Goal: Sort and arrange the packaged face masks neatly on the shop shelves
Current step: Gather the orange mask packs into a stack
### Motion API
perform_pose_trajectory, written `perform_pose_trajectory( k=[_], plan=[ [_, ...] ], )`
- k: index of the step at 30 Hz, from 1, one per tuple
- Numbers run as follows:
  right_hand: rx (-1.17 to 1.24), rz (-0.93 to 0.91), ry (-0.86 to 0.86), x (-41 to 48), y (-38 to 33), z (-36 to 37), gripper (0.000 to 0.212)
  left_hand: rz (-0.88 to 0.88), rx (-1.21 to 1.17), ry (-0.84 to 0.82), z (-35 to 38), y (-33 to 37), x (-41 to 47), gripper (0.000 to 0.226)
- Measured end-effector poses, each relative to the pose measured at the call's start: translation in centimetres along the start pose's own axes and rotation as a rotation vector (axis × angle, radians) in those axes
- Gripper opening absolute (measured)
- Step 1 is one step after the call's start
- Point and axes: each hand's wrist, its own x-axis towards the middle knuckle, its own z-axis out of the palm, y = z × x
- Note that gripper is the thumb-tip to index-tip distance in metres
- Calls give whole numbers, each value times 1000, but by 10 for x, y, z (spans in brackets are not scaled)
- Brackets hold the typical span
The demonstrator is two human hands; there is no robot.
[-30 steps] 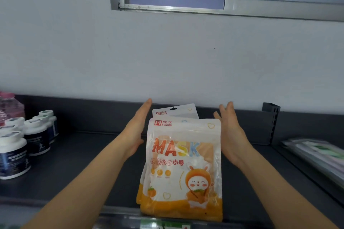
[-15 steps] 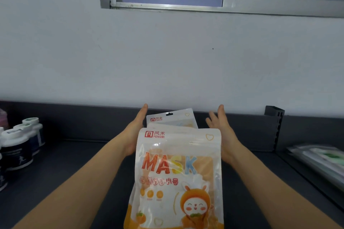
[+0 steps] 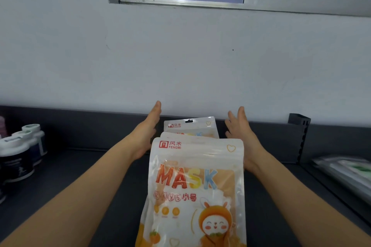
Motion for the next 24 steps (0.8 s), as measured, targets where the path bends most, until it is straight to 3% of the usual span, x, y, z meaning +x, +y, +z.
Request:
perform_pose_trajectory(
  k=[2, 6, 10, 13, 17, 24],
  plan=[
    [-11, 34, -46, -6, -6, -4, 79, 39, 94, -21, 3, 9, -15, 97],
    [-89, -13, 26, -34, -18, -14, 81, 115, 204, 4, 4, 25, -41, 91],
    [-122, -58, 60, -62, -25, -17, 92, 336, 348, 92, 8, 35, -65, 65],
    [-157, -92, 90, -88, -28, -15, 85, 523, 507, 144, 19, 40, -84, 66],
    [-253, -91, 143, -121, -26, -21, 84, 715, 759, 83, 45, 31, -104, 61],
    [-312, -62, 277, -180, -29, -65, 70, 802, 822, -30, 101, 6, -115, 52]
  ],
)
